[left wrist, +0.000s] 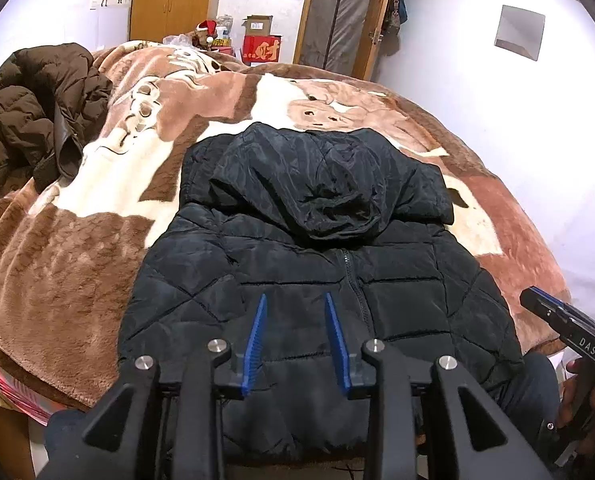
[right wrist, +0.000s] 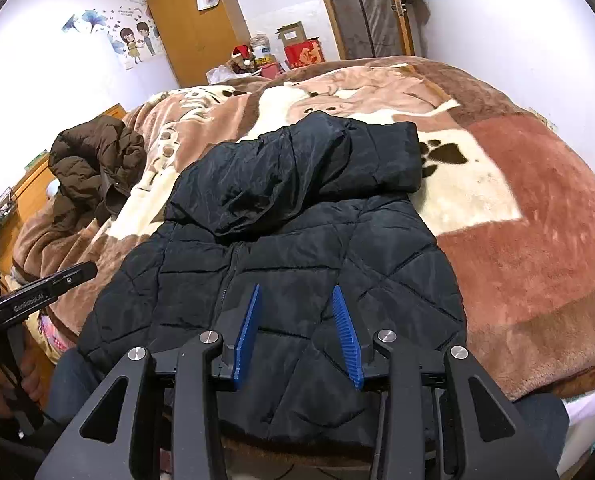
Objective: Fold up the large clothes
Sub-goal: 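Open both grippers and lift them back from the jacket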
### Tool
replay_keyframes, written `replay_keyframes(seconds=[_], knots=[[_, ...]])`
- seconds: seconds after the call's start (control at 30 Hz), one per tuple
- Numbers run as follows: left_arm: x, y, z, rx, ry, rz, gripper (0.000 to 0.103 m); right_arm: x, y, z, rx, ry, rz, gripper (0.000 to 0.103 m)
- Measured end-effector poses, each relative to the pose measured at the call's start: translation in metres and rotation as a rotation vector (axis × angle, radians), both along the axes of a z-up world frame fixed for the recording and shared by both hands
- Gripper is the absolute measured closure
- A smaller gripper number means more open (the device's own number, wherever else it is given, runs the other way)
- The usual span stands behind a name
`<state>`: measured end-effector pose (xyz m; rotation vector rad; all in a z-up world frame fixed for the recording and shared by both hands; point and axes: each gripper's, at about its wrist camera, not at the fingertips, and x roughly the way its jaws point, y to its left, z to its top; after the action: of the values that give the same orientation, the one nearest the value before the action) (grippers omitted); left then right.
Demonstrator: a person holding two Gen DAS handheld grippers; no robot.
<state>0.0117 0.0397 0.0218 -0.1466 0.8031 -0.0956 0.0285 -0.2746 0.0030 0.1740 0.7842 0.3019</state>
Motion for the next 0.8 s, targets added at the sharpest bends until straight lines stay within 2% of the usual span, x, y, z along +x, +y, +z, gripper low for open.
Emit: replay_keyframes(seconds=[0.47,0.8], knots=[[-0.001,0.018,-0.017,0.052,0.034,0.046,0.064,0.007,-0.036,-0.018,0.007,0.06,-0.094,0.061],[0.013,0.059,-0.048,0.07,0.103,0.104,0.059,0.021,-0.075,-0.049,0.0,0.173,-0.181,0.056]])
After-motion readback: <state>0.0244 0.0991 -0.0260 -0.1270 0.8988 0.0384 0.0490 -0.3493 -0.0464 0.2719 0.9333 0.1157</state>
